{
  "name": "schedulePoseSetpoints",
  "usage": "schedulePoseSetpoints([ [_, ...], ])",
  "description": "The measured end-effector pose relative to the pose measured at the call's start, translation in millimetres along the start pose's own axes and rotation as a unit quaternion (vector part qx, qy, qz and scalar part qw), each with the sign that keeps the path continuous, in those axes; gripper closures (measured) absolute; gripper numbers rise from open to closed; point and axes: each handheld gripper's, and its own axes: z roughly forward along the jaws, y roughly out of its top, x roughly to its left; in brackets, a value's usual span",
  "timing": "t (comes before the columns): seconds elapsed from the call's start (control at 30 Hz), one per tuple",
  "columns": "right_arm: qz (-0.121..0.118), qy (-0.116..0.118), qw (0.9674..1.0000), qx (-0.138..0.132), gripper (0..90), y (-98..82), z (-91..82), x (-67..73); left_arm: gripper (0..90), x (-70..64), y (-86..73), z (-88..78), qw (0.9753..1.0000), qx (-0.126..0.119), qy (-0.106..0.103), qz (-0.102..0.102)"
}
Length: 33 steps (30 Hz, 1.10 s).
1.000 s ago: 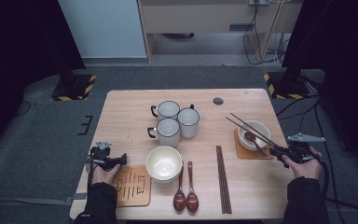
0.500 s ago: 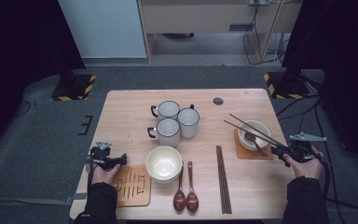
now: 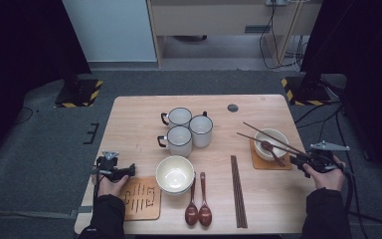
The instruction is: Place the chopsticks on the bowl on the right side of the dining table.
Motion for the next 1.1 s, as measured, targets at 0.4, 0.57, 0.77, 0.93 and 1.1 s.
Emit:
schedulePoseSetpoints([
  [0.4, 0.002, 0.021, 0.9993, -0.030, 61.3, 9.4, -7.9, 7.4, 0.0, 0.0, 0.0, 0.0, 1.0000, 0.000, 0.000, 0.000],
  [0.57, -0.003, 0.028, 0.9985, -0.047, 56.7, 17.5, -9.0, 12.5, 0.0, 0.0, 0.0, 0.0, 1.0000, 0.000, 0.000, 0.000],
  [0.77, -0.007, 0.026, 0.9975, -0.066, 57.3, 27.4, -6.7, 17.1, 0.0, 0.0, 0.0, 0.0, 1.0000, 0.000, 0.000, 0.000],
  [0.93, -0.006, 0.025, 0.9965, -0.079, 61.8, 36.1, -1.2, 20.8, 0.0, 0.0, 0.0, 0.0, 1.0000, 0.000, 0.000, 0.000],
  [1.1, -0.010, 0.024, 0.9963, -0.082, 66.3, 43.8, 5.5, 24.3, 0.0, 0.0, 0.0, 0.0, 1.0000, 0.000, 0.000, 0.000],
])
